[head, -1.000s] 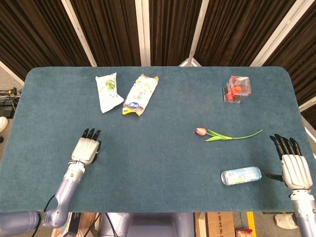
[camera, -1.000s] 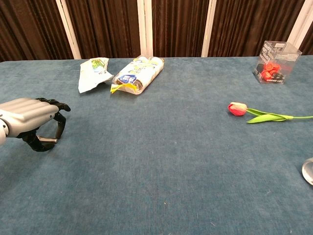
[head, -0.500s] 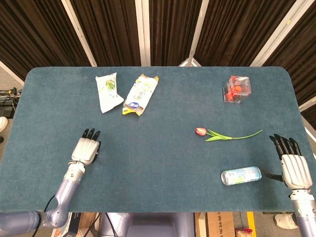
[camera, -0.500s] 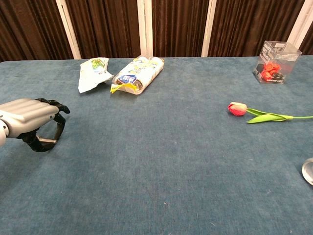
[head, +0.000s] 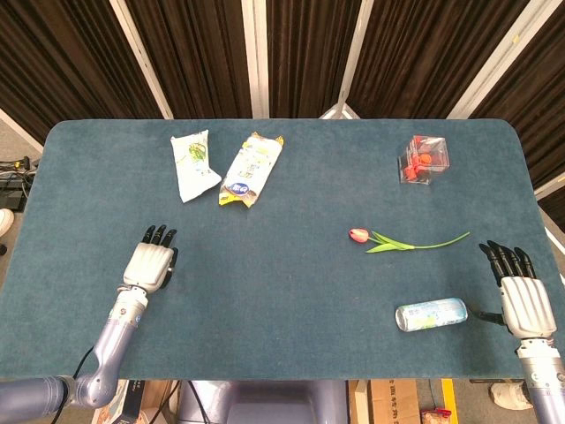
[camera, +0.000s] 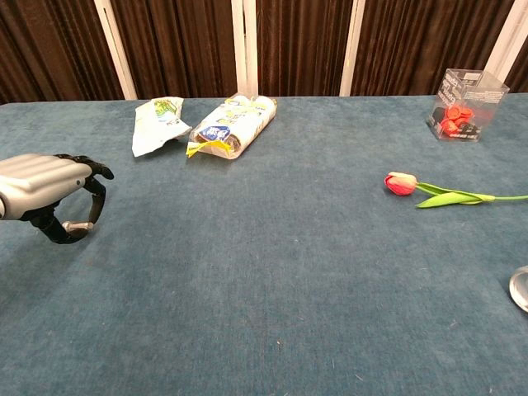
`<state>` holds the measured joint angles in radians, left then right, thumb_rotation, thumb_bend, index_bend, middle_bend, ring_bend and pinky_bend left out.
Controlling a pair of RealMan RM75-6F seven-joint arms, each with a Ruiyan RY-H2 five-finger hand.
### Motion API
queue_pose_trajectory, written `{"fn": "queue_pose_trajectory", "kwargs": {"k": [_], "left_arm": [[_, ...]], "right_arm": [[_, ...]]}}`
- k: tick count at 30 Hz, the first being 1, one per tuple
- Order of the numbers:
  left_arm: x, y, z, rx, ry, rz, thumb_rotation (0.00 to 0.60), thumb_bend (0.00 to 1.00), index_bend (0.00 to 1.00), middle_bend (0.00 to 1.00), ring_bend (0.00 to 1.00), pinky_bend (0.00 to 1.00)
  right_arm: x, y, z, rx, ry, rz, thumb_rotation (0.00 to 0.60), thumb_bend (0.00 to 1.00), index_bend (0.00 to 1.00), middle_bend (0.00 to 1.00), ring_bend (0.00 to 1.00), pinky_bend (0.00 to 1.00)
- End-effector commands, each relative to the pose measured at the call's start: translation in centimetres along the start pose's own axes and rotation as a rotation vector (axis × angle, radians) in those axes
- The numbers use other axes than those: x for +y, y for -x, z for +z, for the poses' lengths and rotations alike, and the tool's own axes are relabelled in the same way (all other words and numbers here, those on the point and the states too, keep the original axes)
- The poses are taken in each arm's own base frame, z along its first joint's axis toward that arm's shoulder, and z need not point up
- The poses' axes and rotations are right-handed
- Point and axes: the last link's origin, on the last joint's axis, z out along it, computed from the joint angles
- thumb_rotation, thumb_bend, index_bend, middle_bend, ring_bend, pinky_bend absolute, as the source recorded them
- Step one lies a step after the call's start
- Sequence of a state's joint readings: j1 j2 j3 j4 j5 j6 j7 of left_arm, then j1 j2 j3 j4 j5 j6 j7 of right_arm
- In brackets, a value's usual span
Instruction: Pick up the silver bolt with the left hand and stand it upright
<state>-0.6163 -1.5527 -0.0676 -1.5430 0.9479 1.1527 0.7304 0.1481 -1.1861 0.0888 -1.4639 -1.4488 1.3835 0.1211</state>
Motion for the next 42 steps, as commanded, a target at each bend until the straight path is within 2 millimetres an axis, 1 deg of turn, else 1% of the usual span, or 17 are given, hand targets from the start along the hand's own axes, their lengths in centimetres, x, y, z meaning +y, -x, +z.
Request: {"fn": "queue_pose_trajectory", "kwargs": {"k": [1,10,18,23,29,36,42], "left_arm": [[-0.4,-0.5,-0.2,0.018,0.006,-0.035,0.600,0.52,0.56,0.09,0.00,0.00],[-1.8,-2.8,-1.0,0.086,0.015,-0.118,0.600,0.52,0.57,0.10,0.00,0.00],[-2.7,-3.6,-1.6,0.114,0.008,-0.150,0.600,0.52,0.57,0.11,0.00,0.00],[-3.3,-3.4,-1.7,0.137,0.009,-0.240,0.600,0.52,0.57,0.11,0.00,0.00],[-4.0,-3.1,-1.7,0.143,0.053,-0.435,0.600,0.52,0.57,0.12,0.00,0.00],[-5.9,-1.9,-1.5,0.044,0.040,-0.621,0.600,0.52,0.57,0.12,0.00,0.00],[-6.8,-1.3,-0.8,-0.020,0.018,-0.701,0.600,0.52,0.57,0.12,0.00,0.00]], "right_arm": [[0.0,0.0,0.0,-0.002,0.000,-0.001,0.600,0.10,0.12,0.10,0.10,0.03],[-0.1,0.4,0.1,-0.021,0.000,-0.010,0.600,0.10,0.12,0.10,0.10,0.03],[-0.2,0.5,0.1,-0.023,0.001,-0.012,0.600,0.10,0.12,0.10,0.10,0.03],[-0.2,0.5,0.1,-0.021,0.004,-0.011,0.600,0.10,0.12,0.10,0.10,0.03],[-0.2,0.5,0.1,-0.021,0.005,-0.012,0.600,0.10,0.12,0.10,0.10,0.03],[-0.3,0.6,0.1,-0.026,0.003,-0.015,0.600,0.10,0.12,0.10,0.10,0.03],[-0.3,0.7,0.1,-0.030,0.003,-0.021,0.600,0.10,0.12,0.10,0.10,0.03]]}}
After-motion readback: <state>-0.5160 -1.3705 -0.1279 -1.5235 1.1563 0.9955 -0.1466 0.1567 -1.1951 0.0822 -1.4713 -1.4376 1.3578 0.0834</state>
